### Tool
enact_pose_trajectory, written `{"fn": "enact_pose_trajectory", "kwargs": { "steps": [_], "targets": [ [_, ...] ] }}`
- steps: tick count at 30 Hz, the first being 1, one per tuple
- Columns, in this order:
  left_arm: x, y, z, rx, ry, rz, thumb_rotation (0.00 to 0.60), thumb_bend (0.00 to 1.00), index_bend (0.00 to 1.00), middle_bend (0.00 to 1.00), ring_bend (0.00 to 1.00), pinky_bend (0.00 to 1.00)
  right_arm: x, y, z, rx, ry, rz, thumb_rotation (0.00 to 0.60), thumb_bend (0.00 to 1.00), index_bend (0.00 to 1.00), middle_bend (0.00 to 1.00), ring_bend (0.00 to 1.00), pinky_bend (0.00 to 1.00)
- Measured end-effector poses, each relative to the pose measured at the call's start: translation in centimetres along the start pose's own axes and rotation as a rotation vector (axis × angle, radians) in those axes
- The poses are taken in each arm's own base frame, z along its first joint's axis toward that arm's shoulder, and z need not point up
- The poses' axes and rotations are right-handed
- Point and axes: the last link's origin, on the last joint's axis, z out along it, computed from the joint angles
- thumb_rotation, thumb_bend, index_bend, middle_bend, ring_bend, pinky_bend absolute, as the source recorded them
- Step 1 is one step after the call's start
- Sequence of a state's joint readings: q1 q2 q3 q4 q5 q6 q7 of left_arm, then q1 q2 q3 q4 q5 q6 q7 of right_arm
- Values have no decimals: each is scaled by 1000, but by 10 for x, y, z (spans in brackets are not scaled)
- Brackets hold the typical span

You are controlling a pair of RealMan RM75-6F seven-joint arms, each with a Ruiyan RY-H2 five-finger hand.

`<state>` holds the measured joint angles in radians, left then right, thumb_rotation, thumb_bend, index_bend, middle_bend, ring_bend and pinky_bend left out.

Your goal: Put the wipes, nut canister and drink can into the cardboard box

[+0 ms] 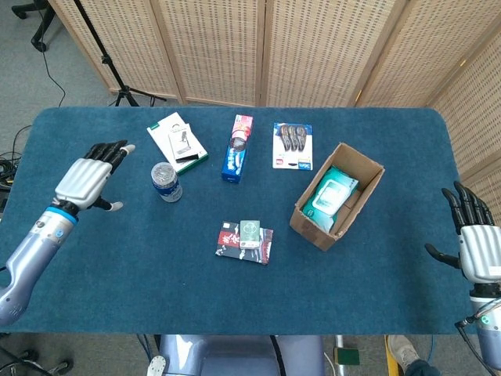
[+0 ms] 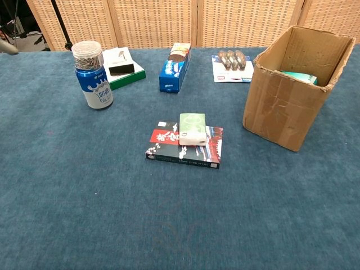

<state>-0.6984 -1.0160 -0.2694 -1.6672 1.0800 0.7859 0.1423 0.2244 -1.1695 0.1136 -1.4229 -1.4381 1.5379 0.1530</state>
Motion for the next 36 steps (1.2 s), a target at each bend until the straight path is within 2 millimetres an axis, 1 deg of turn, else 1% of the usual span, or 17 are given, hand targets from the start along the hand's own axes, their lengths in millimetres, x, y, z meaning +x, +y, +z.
{"fn": "enact_pose_trajectory", "kwargs": {
  "steps": [3,7,10,12,16,18,20,21,24,28,31,36],
  "targets": [
    [-1,12,21,-2,-27,19,600,0,37,0,0,36,0,3,2,-12,-4,1,600,0,0,0,0,108],
    [-8,29,46,-8,-52,60,600,0,71,0,0,73,1,7,6,-29,0,8,600,0,0,0,0,108],
    [-13,39,60,-7,-64,78,600,0,97,0,1,104,1,8,7,-35,1,11,600,0,0,0,0,108],
    [-14,42,65,-3,-67,93,600,3,120,11,14,132,1,9,7,-39,-1,14,600,0,0,0,0,108],
    [-18,51,76,9,-76,104,600,24,193,60,68,191,1,12,9,-56,-8,25,600,0,0,0,0,108],
    [-20,55,81,16,-82,108,600,32,239,104,104,228,2,13,9,-60,-10,28,600,0,0,0,0,108],
    [-23,59,86,23,-88,118,600,45,308,178,154,271,2,14,9,-64,-11,33,600,0,0,0,0,108],
    [-24,60,87,26,-88,124,600,49,327,198,168,282,2,15,10,-67,-12,35,600,0,0,0,0,108],
    [-27,60,89,41,-86,143,600,65,385,257,214,320,3,15,10,-69,-12,41,600,0,0,0,0,108],
    [-29,59,91,67,-73,154,600,112,518,357,319,401,4,16,10,-70,-12,46,600,0,0,0,0,107],
    [-31,60,92,81,-60,164,600,149,552,389,356,431,4,17,9,-72,-14,47,600,0,0,0,0,108],
    [-32,62,92,87,-48,168,600,166,560,396,363,439,4,16,9,-72,-18,48,600,0,0,0,0,108]
  ]
}}
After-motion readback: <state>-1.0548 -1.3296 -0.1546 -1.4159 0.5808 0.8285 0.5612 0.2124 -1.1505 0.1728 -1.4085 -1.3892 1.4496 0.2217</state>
